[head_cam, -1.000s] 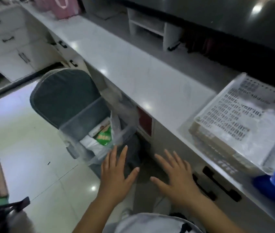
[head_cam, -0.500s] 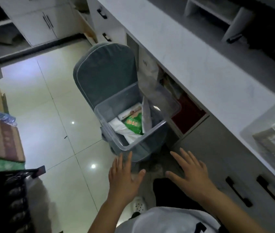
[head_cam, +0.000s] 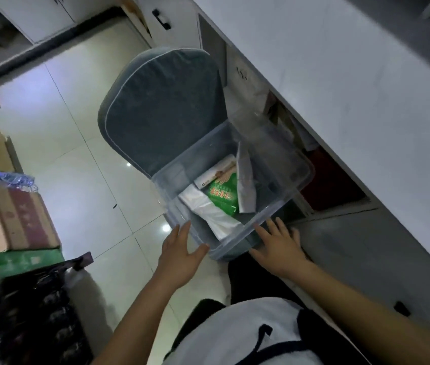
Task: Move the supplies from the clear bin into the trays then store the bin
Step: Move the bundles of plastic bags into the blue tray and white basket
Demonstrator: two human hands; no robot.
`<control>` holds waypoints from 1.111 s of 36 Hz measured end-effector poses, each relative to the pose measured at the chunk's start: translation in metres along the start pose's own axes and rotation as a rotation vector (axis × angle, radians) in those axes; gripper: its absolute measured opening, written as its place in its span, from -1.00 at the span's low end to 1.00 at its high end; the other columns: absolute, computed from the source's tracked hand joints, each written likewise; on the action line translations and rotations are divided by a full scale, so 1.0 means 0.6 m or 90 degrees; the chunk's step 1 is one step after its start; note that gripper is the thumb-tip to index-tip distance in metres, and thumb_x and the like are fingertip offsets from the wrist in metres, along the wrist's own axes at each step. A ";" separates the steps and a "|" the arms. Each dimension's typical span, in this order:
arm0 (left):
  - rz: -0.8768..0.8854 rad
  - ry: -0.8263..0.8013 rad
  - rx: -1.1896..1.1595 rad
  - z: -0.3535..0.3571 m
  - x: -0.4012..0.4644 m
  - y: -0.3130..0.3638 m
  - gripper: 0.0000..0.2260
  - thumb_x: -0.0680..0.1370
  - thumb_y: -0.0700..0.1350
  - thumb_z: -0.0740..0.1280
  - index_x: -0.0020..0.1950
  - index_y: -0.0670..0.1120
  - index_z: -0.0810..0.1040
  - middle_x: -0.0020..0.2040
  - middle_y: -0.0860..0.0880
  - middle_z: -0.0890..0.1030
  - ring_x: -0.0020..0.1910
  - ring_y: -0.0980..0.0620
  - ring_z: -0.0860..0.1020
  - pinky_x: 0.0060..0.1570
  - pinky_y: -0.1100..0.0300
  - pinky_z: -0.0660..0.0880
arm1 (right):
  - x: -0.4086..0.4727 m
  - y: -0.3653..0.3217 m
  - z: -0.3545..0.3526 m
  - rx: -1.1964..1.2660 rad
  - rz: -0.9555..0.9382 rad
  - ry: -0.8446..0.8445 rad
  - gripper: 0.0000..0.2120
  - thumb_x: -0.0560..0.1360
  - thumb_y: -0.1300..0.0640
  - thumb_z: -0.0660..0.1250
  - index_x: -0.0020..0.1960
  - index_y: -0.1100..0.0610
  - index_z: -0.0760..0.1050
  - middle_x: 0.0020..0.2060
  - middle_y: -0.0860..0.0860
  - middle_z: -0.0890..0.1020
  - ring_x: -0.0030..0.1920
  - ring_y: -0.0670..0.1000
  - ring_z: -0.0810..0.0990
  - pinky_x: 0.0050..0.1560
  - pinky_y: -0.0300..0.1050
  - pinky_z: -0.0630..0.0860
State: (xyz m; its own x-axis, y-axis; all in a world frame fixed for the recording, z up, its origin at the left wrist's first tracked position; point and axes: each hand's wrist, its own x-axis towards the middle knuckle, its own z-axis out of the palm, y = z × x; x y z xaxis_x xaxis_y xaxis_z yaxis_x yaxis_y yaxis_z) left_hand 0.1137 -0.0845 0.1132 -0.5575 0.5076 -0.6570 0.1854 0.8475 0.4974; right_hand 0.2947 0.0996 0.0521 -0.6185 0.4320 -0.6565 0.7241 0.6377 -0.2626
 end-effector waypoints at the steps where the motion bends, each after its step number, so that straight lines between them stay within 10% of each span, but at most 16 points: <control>1: -0.004 -0.008 -0.011 -0.001 0.028 0.011 -0.31 0.55 0.19 0.33 0.60 0.10 0.10 0.61 -0.03 0.12 0.57 -0.05 0.10 0.51 -0.11 0.12 | 0.017 -0.001 0.002 -0.007 -0.002 -0.015 -0.26 0.50 -0.34 0.12 0.59 -0.18 -0.06 0.62 0.01 -0.06 0.59 0.13 -0.15 0.47 0.39 -0.14; 6: -0.095 -0.037 -0.170 0.007 0.158 0.056 -0.37 0.56 0.09 0.35 0.57 0.08 0.18 0.57 -0.03 0.22 0.50 -0.06 0.27 0.28 0.13 0.28 | 0.060 -0.008 0.025 -0.045 -0.041 -0.090 -0.21 0.51 -0.31 0.16 0.59 -0.17 -0.15 0.62 0.04 -0.11 0.59 0.15 -0.19 0.45 0.42 -0.16; 11: -0.317 -0.129 -0.392 0.017 0.250 0.067 -0.48 0.58 0.04 0.33 0.52 0.02 0.31 0.51 -0.04 0.32 0.42 -0.11 0.35 0.29 -0.11 0.39 | 0.063 -0.014 0.050 -0.048 -0.029 -0.140 -0.21 0.55 -0.25 0.19 0.61 -0.13 -0.18 0.61 0.03 -0.24 0.58 0.11 -0.32 0.47 0.38 -0.21; 16: -0.447 -0.182 -0.491 0.026 0.316 0.059 -0.81 0.61 -0.05 0.29 -0.13 -0.13 0.50 -0.25 -0.14 0.58 -0.31 -0.13 0.60 -0.50 0.09 0.52 | 0.060 -0.016 0.061 -0.039 -0.011 -0.124 -0.20 0.55 -0.21 0.22 0.60 -0.16 -0.20 0.60 -0.04 -0.29 0.56 0.08 -0.36 0.46 0.37 -0.26; 24: -0.627 -0.321 -0.559 0.086 0.418 0.029 -0.57 0.53 0.01 0.30 0.34 -0.14 0.39 0.17 -0.26 0.52 0.22 -0.29 0.45 0.29 -0.32 0.29 | 0.053 -0.038 0.082 -0.026 0.060 -0.090 -0.20 0.55 -0.18 0.23 0.60 -0.19 -0.21 0.55 -0.09 -0.37 0.57 0.07 -0.35 0.46 0.35 -0.28; 40: -0.641 -0.199 -0.575 0.162 0.464 -0.017 -0.65 0.60 -0.27 0.30 0.39 -0.14 0.45 0.38 -0.10 0.51 0.34 -0.11 0.48 0.26 -0.08 0.46 | 0.067 -0.130 0.117 0.133 0.207 -0.034 -0.32 0.55 -0.24 0.12 0.60 -0.16 -0.01 0.61 -0.07 -0.22 0.56 0.01 -0.35 0.47 0.28 -0.35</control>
State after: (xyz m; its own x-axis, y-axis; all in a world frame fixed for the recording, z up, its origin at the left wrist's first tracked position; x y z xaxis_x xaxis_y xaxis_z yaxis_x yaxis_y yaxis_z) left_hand 0.0352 0.0629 -0.1298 0.0867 -0.1402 -0.9863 -0.8327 0.5332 -0.1490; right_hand 0.2347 0.0225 -0.0038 -0.3331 0.5530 -0.7637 0.9299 0.3265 -0.1691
